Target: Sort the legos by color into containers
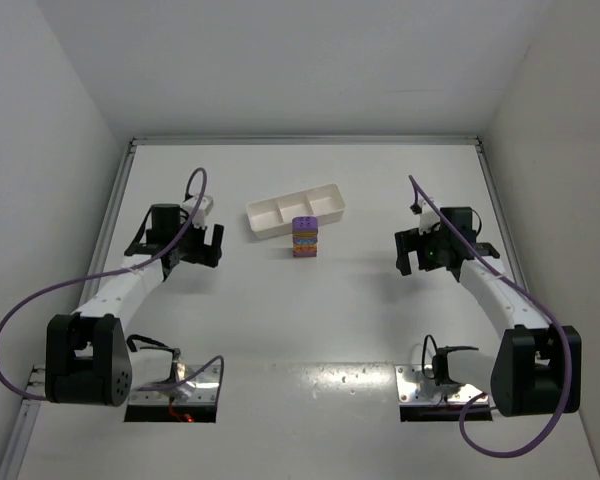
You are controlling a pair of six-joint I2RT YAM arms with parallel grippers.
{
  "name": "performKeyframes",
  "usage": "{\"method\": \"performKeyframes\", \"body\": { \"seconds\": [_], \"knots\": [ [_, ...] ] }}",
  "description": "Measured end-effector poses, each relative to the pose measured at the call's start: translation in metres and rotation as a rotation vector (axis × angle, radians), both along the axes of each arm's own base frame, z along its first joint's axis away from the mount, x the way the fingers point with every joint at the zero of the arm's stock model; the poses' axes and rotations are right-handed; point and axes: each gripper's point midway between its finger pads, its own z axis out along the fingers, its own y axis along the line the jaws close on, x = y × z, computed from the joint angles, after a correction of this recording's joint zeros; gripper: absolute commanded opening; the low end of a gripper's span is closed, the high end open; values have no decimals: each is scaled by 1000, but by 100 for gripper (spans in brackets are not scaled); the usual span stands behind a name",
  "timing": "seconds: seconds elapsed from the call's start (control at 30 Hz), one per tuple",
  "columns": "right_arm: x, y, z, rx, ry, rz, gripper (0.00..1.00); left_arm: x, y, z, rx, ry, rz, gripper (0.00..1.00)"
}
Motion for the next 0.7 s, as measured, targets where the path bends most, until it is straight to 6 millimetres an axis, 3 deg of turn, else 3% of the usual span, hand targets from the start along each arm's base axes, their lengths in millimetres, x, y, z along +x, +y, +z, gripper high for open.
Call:
{"method": "performKeyframes", "body": {
  "seconds": [0.27, 0.43, 0.63, 0.7],
  "knots": [
    [0, 0, 0, 1, 1, 2, 100, 0, -9, 6, -15, 28, -99, 97],
    [-2, 4, -1, 12, 7, 26, 100, 14, -25, 48, -14, -45, -271, 96],
    [-9, 12, -2, 41, 23, 83, 100, 42, -51, 122, 9, -174, -552, 94],
    [-10, 15, -2, 52, 27, 99, 100, 45, -59, 133, 8, -204, -622, 91]
  ]
}}
